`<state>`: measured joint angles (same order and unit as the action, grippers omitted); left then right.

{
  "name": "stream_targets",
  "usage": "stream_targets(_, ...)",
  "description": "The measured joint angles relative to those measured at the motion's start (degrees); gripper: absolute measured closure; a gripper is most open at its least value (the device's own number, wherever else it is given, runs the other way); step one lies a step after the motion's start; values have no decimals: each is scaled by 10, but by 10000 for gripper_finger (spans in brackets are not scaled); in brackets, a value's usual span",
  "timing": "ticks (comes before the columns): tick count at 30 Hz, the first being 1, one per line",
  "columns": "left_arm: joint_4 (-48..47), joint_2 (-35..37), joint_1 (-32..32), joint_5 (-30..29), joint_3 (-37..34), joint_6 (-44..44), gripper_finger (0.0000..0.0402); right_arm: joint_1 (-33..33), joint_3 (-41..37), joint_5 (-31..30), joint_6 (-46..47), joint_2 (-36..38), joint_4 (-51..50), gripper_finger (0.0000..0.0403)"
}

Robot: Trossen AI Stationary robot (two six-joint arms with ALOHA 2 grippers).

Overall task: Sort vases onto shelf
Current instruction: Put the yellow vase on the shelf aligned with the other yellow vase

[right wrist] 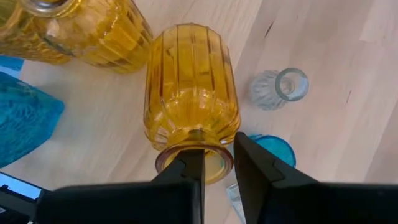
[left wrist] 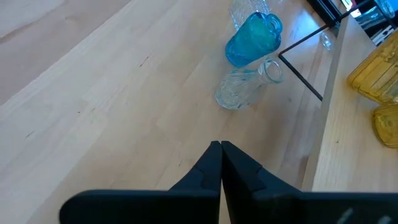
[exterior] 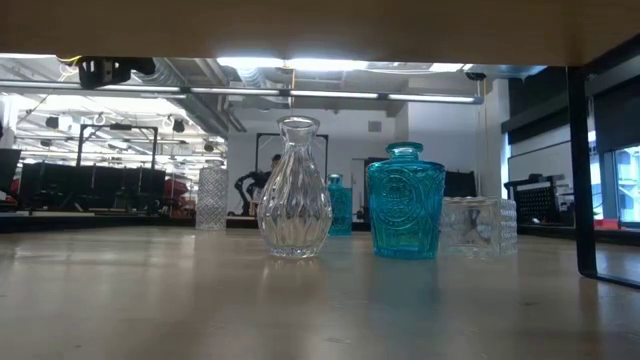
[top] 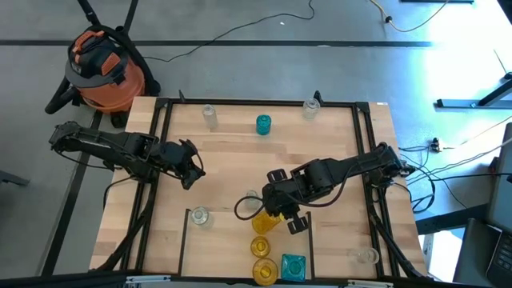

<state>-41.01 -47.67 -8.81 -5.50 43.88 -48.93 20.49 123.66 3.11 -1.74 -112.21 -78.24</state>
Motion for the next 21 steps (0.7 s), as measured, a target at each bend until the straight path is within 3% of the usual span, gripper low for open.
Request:
stream_targets(6, 0, 0, 0, -4, 0, 0, 401, 0, 0, 1, 2, 4, 1, 355)
stream_targets(12, 0, 0, 0, -9, 0, 0, 401, 0, 0, 1, 4, 5, 6, 396)
stream_targets(21, 0, 0, 0, -10, 0, 0, 401, 1, 22, -15, 0, 6, -15, 398)
